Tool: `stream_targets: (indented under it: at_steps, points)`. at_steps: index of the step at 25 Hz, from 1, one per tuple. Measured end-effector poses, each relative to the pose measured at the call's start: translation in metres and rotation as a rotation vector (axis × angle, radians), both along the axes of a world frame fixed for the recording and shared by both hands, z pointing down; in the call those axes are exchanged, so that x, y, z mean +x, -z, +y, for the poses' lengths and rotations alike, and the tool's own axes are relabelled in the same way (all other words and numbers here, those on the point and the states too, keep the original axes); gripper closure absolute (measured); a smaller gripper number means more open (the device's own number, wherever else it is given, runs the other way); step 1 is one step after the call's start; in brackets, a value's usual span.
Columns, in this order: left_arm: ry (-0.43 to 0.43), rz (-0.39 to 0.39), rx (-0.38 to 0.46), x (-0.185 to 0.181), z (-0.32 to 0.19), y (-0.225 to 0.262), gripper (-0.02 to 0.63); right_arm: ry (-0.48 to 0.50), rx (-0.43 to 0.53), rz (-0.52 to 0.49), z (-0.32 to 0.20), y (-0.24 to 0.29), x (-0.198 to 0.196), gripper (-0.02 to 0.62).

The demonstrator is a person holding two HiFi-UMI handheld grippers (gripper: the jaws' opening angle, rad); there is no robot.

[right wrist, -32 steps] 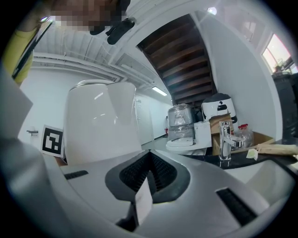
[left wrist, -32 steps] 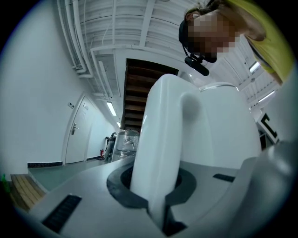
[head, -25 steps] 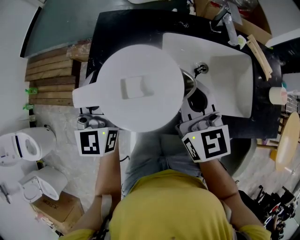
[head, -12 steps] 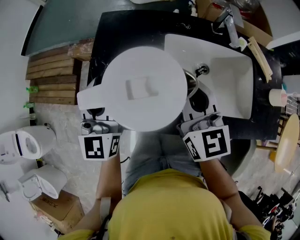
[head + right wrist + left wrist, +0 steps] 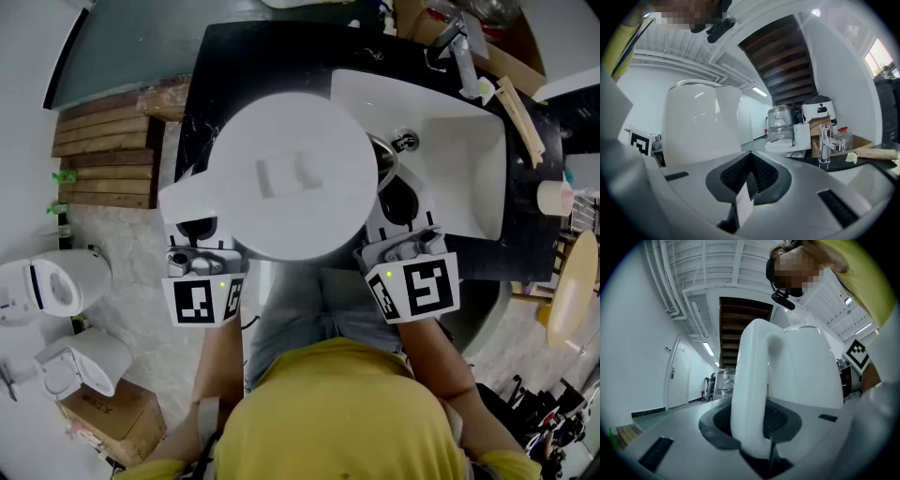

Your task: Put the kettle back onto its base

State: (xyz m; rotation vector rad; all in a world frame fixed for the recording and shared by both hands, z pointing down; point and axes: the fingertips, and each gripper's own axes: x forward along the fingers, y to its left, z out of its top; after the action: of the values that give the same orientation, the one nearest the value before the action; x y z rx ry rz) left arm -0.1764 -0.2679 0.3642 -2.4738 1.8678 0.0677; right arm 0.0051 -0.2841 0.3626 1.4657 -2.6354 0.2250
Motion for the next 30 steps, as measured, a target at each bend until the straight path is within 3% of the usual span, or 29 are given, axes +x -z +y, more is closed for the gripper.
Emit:
stream_targets:
  at_steps: [17,30]
  points:
    - [0.060,-0.020,-0.038,-0.005,0.020,-0.014,0.417,-0.002,0.005,0.002,0.002,0.000,0.001,0.580]
    - [0.092,0.014,-0.062,-0.011,0.039,-0.016,0.416,-0.016,0.011,0.007,0.005,0.002,0.003,0.578]
